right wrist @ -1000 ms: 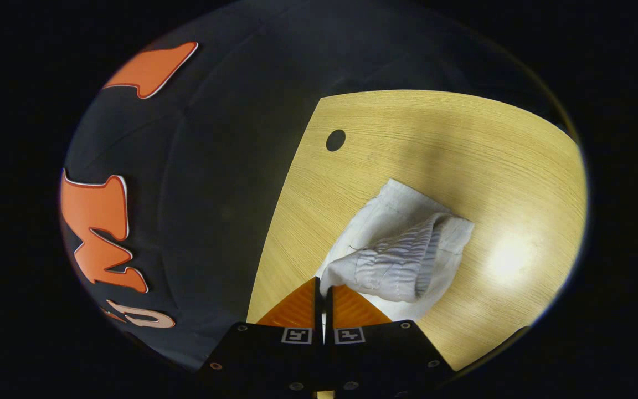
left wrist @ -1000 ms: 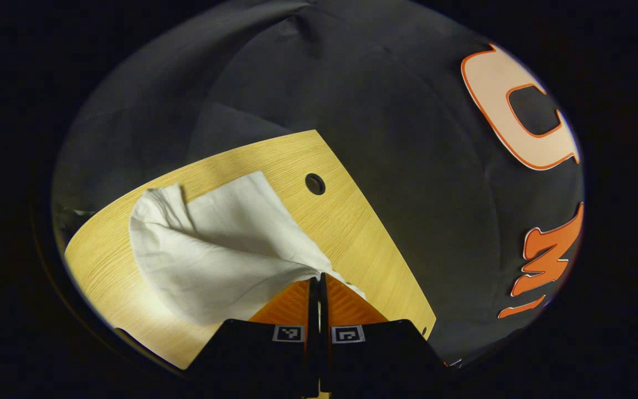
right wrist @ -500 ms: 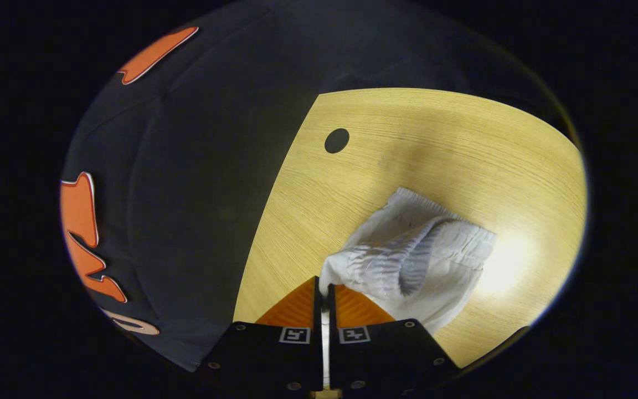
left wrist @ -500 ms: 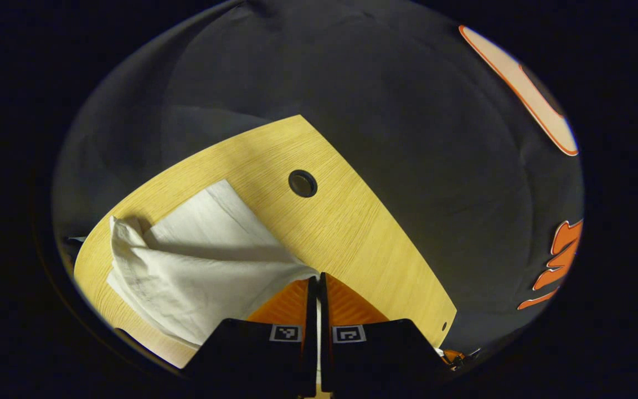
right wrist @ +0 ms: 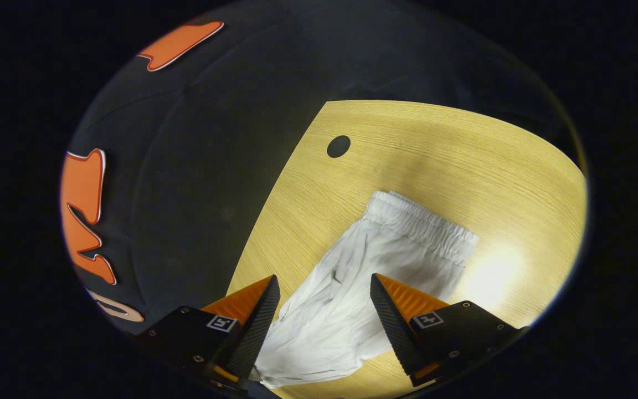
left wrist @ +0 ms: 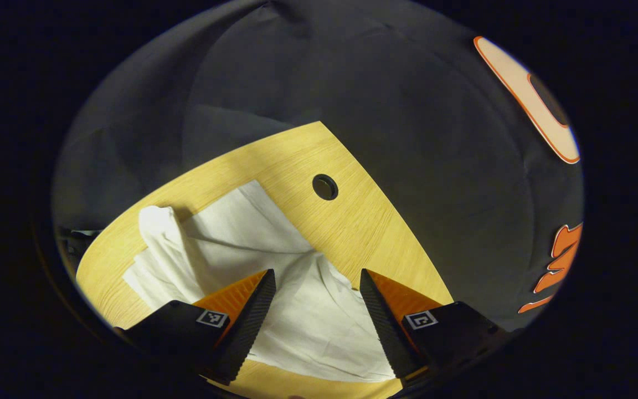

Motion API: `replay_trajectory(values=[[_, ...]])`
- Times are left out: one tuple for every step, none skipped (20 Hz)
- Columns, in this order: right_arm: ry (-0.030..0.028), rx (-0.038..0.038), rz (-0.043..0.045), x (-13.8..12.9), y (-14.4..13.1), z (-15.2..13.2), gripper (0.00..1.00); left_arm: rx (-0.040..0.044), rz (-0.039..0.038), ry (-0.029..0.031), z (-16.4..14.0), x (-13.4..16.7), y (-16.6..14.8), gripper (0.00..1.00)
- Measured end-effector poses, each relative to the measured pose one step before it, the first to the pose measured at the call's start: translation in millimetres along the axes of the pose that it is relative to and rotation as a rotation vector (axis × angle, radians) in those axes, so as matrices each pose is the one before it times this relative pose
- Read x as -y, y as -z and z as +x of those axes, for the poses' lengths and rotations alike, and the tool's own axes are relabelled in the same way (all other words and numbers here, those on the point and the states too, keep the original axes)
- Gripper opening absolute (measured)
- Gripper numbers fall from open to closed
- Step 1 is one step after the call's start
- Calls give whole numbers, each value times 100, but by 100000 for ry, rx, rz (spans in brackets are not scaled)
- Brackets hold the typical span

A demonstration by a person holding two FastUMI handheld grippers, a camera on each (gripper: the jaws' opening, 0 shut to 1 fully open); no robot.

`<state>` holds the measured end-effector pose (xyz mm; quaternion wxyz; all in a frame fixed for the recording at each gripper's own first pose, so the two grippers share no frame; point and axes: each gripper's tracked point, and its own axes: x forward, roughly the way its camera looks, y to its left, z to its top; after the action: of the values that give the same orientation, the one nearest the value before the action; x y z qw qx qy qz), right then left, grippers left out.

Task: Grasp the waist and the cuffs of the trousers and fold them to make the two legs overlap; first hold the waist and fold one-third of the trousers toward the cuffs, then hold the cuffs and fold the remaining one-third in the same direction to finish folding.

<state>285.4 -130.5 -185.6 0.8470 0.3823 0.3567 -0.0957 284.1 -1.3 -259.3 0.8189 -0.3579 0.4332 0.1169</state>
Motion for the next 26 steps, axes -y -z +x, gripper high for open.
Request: replay_trajectory(values=[[-461, -120, 8, 233, 428, -373, 98, 1620, 2351, -134, -831, -290, -44, 100], [-426, -229, -92, 292, 287, -295, 98, 1878, 2923, -111, -878, -223, -75, 100], [-297, 125, -58, 370, 180, -438, 99, 2058, 2701, 131, -967, -275, -83, 100], [-66, 211, 119, 448, 142, -585, 99, 2052, 2289, -120, -913, -140, -170, 100], [-147, 347, 307, 410, 124, -484, 98, 2481, 2134, 39, -1109, -148, -278, 100], [-235, 147, 11, 411, 62, -372, 99, 2640, 2155, 153, -1026, -25, -127, 100], [80, 320, -425, 496, -25, -474, 98, 2278, 2029, 617, -783, 170, -79, 100], [158, 805, -489, 619, -224, -398, 99, 1736, 1284, 406, -870, 95, -108, 100], [632, 532, -260, 795, -231, -561, 98, 1418, 965, -146, -1030, 23, 16, 100], [508, 425, 22, 699, -241, -314, 99, 1134, 640, -422, -932, -388, 228, 100], [542, 170, 388, 791, -296, -228, 99, 1590, 470, -120, -1282, -518, 53, 99], [605, 34, 582, 747, -245, -76, 99, 1545, 793, -146, -1323, -320, 7, 100], [803, 72, 604, 836, -282, -33, 99, 1743, 996, -1167, -1315, -64, 169, 100], [1125, 211, 606, 786, -262, 85, 99, 1763, 1509, -1744, -1126, -621, 70, 100], [966, 143, 476, 783, -343, 351, 99, 2008, 1551, -1499, -1189, -1057, 294, 100], [1267, -223, 400, 712, -259, 504, 99, 1937, 933, -1567, -915, -1163, -44, 100], [987, -346, 611, 637, -286, 336, 99, 1698, -89, -1462, -976, -481, -149, 100], [742, -483, 536, 397, -324, 541, 99, 1655, -1321, -1384, -1014, -722, -50, 99], [459, -348, 399, 192, -351, 508, 99, 1406, -1643, -1154, -1043, -883, 182, 100], [759, -537, 775, 319, -319, 614, 99, 1613, -1618, -1805, -943, -1044, 1, 100], [650, -644, 955, 180, -230, 637, 99, 1503, -1277, -1792, -967, -760, -4, 100], [627, -549, 831, 164, -176, 682, 99, 1322, -1019, -1595, -864, -522, 49, 100], [940, -780, 584, 155, -162, 575, 99, 1197, -515, -1340, -901, -469, 185, 100], [823, -812, 46, 128, -27, 699, 99, 1076, 20, -1451, -825, -405, 92, 99], [234, -306, 97, -66, -131, 583, 98, 1129, 292, -1368, -468, -308, 161, 100], [-182, -341, 343, -129, -126, 493, 99, 1155, 299, -993, -524, -278, 72, 100]])
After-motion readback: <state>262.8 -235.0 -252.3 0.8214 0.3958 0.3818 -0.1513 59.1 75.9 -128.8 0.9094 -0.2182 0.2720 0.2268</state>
